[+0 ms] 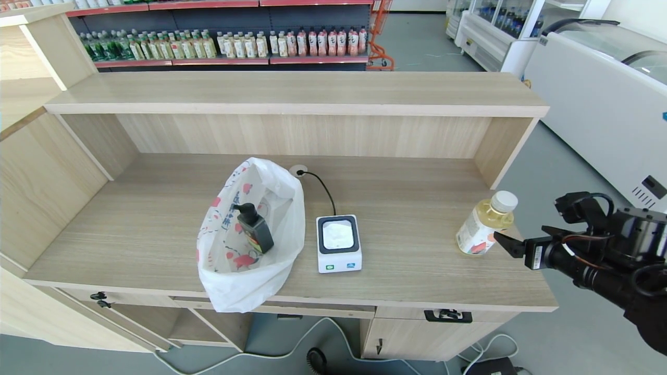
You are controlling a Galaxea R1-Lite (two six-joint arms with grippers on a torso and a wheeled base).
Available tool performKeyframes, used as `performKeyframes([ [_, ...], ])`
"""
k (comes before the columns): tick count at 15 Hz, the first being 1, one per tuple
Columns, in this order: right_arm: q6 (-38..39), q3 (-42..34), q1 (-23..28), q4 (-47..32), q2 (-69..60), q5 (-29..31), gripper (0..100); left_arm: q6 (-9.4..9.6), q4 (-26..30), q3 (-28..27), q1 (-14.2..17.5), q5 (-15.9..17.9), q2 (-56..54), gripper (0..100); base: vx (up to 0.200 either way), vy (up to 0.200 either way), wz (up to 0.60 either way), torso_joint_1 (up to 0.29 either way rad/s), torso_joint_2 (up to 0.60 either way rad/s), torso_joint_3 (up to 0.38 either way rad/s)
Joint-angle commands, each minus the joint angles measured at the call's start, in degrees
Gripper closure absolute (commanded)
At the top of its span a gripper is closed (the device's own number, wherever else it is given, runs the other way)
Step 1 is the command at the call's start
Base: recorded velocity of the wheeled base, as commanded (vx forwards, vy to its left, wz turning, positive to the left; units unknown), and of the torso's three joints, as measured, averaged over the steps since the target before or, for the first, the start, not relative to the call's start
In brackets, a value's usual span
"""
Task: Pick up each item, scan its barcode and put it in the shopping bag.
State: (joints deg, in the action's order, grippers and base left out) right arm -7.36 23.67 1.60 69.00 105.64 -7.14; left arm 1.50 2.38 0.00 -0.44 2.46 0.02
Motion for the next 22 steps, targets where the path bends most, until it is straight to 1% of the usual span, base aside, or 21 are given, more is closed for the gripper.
performKeyframes([
  [1,0.33,1.55,-1.6,0.08,2.11,-0.06,0,-0.01,0.0,0.0,0.0,0.0,-0.02,0,0.0,0.0,0.0,0.0,0.0,0.0],
  [5,-0.2,5.68,-3.09,0.17,5.54,0.2,0,-0.01,0.0,0.0,0.0,0.0,-0.02,0,0.0,0.0,0.0,0.0,0.0,0.0],
  [8,-0.37,6.12,-3.44,2.28,7.91,0.02,0,-0.01,0.0,0.0,0.0,0.0,-0.02,0,0.0,0.0,0.0,0.0,0.0,0.0],
  [19,-0.37,12.8,-7.75,2.98,14.24,0.46,0,-0.01,0.0,0.0,0.0,0.0,-0.02,0,0.0,0.0,0.0,0.0,0.0,0.0],
  [22,-1.16,13.94,-7.75,3.25,15.38,0.46,0,-0.01,0.0,0.0,0.0,0.0,-0.02,0,0.0,0.0,0.0,0.0,0.0,0.0],
])
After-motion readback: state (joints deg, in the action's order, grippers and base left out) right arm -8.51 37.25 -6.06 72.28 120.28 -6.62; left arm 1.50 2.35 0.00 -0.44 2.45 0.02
